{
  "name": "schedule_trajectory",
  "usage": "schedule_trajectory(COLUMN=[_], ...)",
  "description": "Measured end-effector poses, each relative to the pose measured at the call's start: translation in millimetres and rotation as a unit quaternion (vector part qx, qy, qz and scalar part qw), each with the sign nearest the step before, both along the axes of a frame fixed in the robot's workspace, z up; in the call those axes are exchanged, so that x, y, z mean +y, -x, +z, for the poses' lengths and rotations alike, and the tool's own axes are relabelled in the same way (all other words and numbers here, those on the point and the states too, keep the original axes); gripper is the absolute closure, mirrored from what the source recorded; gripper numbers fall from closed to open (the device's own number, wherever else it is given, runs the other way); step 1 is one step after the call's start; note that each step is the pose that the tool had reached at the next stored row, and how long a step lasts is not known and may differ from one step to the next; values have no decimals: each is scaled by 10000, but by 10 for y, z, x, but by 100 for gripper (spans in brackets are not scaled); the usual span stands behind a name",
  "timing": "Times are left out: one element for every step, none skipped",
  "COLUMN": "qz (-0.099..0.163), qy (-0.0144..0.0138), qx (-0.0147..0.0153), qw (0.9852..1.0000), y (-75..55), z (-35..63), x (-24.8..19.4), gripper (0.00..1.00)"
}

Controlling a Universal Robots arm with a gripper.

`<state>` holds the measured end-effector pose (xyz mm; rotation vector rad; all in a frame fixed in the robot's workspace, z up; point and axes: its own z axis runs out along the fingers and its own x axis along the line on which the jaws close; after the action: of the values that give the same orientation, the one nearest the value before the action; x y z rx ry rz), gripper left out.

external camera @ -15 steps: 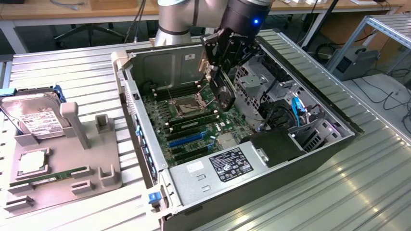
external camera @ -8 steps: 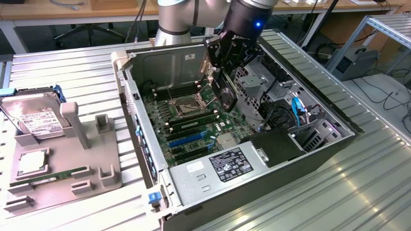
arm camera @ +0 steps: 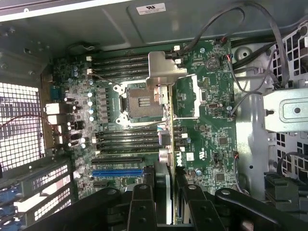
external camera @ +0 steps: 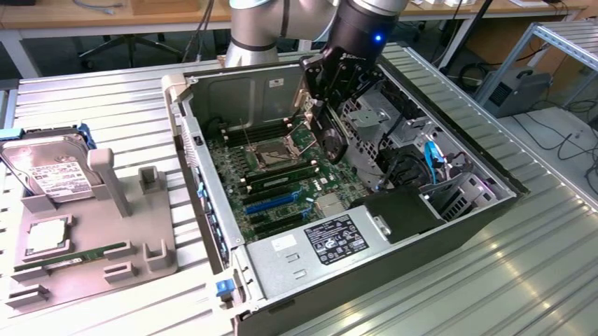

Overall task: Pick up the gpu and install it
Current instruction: 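Pick up the gpu and move the gpu toward the slot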

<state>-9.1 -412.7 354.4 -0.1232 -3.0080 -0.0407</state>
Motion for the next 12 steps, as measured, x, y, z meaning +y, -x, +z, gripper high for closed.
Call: schedule_trajectory(qz=[0, 0, 1, 1, 2, 8, 24, 52, 108, 163, 229, 292], qy=[0, -1, -1, -1, -1, -1, -1, -2, -2, -1, -1, -2], qx=[0, 0, 0, 0, 0, 0, 0, -1, -1, 0, 0, 0], qw=[10000, 10000, 10000, 10000, 10000, 10000, 10000, 10000, 9999, 9999, 9997, 9996], y=[0, 0, -1, -1, -1, -1, -1, -1, -1, -1, -1, -1], z=[0, -1, -1, -1, -1, -1, -2, -2, -2, -2, -2, -3], x=[0, 0, 0, 0, 0, 0, 0, 0, 0, 0, 0, 0], gripper=[73, 73, 73, 73, 73, 73, 73, 73, 73, 73, 73, 73])
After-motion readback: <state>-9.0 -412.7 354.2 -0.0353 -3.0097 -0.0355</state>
